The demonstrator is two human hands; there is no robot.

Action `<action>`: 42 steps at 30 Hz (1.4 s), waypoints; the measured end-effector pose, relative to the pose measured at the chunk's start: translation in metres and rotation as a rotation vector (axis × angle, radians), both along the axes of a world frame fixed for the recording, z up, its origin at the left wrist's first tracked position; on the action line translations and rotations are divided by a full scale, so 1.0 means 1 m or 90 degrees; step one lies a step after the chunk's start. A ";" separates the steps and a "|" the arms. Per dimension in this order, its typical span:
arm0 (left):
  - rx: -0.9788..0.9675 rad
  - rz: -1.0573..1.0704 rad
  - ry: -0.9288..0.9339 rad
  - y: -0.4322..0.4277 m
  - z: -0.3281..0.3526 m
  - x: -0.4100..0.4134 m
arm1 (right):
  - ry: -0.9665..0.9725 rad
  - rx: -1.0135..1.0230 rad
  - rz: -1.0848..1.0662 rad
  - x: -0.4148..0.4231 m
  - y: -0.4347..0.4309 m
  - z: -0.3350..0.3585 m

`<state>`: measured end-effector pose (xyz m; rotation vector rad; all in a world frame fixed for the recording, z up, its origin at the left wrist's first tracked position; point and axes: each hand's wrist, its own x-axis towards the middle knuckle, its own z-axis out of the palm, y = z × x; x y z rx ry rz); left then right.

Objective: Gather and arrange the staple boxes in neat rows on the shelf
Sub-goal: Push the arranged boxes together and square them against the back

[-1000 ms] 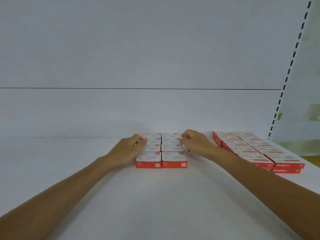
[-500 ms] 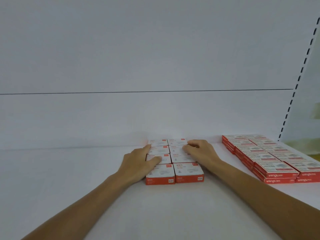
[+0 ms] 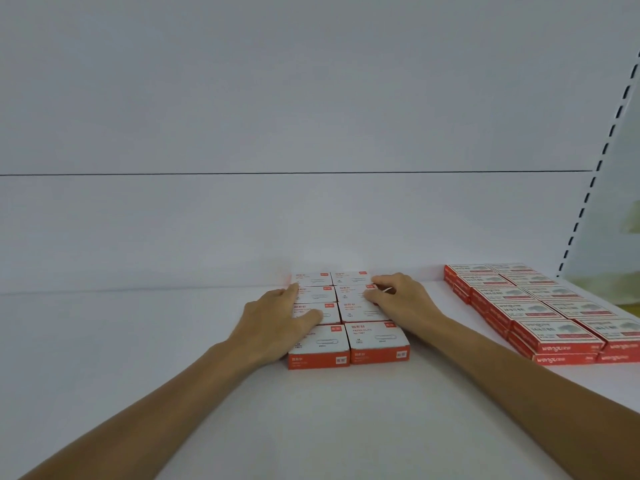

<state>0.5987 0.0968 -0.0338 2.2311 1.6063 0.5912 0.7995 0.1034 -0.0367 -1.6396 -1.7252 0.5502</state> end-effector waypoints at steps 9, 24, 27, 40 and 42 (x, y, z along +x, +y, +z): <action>-0.078 -0.004 -0.043 -0.006 0.007 0.000 | 0.004 -0.039 -0.012 -0.002 -0.005 0.006; -0.113 -0.081 0.074 -0.024 0.015 -0.016 | -0.180 -0.018 -0.025 -0.007 -0.030 0.012; -0.074 -0.058 0.106 -0.029 0.013 -0.014 | -0.180 -0.004 -0.025 -0.008 -0.029 0.009; -0.032 -0.064 0.088 -0.024 0.007 -0.017 | -0.131 -0.025 -0.018 -0.008 -0.028 0.008; -0.025 -0.067 0.088 -0.024 0.005 -0.017 | -0.126 -0.033 -0.015 -0.008 -0.029 0.008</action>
